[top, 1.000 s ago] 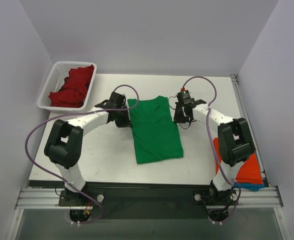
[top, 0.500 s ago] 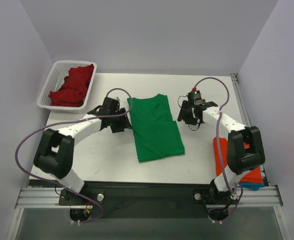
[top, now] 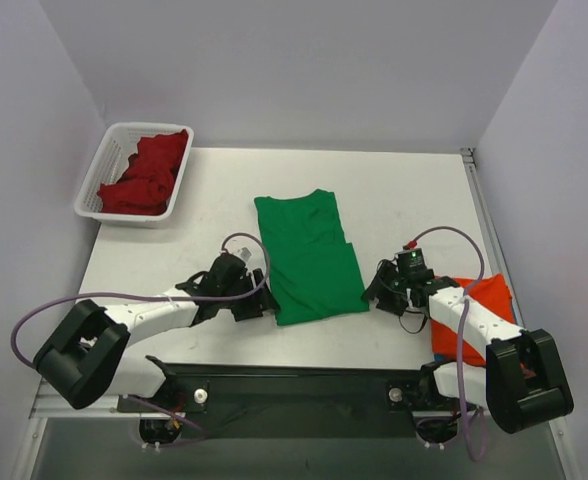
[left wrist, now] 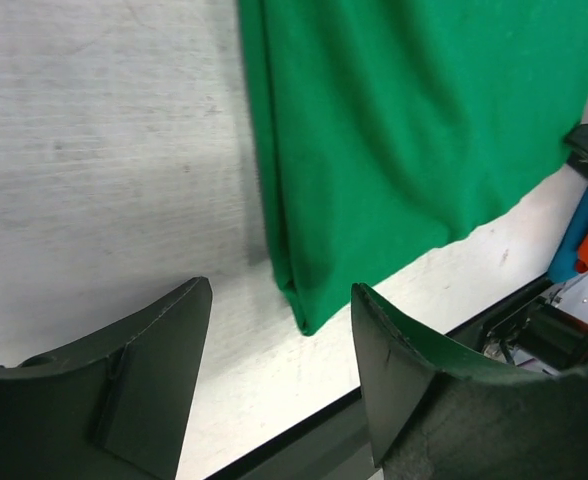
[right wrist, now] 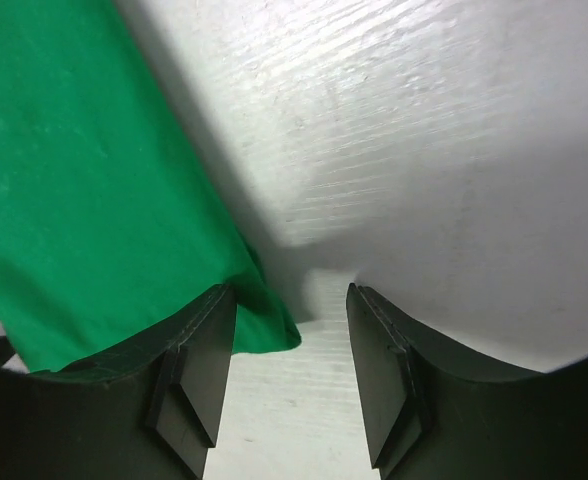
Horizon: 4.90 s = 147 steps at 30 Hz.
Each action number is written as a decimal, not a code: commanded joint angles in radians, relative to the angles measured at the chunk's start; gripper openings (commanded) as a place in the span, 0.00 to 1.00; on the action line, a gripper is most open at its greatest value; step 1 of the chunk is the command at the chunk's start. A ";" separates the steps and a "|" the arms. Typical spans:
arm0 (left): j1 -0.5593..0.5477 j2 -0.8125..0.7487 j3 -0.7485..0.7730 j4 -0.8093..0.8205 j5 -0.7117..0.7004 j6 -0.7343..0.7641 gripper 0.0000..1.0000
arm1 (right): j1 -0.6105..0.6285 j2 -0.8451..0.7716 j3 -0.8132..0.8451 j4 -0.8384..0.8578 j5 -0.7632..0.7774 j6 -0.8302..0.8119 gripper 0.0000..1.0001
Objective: Fold and stack the t-shirts
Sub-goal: Grab one side of the 2/3 rectangular tshirt with both arms, then fold the long partially folded tshirt into a neat square, then put the neatly folded tshirt into the corner of the board with the right arm
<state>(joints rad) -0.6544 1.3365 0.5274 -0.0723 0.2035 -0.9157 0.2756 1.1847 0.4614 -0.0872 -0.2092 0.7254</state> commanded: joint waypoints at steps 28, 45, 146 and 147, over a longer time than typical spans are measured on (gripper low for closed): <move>-0.195 0.032 -0.053 0.102 -0.196 -0.243 0.18 | 0.005 -0.052 -0.176 0.147 -0.101 0.140 0.49; -0.195 0.009 -0.052 0.075 -0.187 -0.221 0.00 | 0.059 -0.076 -0.296 0.217 -0.087 0.224 0.45; 0.364 0.759 0.899 -0.225 -0.030 0.192 0.22 | 0.099 0.923 1.143 -0.309 0.094 -0.288 0.62; 0.364 0.763 0.895 -0.224 -0.029 0.192 0.22 | 0.099 0.926 1.140 -0.310 0.090 -0.288 0.62</move>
<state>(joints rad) -0.2943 2.0644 1.4029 -0.2794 0.1959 -0.7490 0.3740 2.0941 1.5833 -0.3550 -0.1173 0.4400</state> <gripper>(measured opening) 0.221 0.617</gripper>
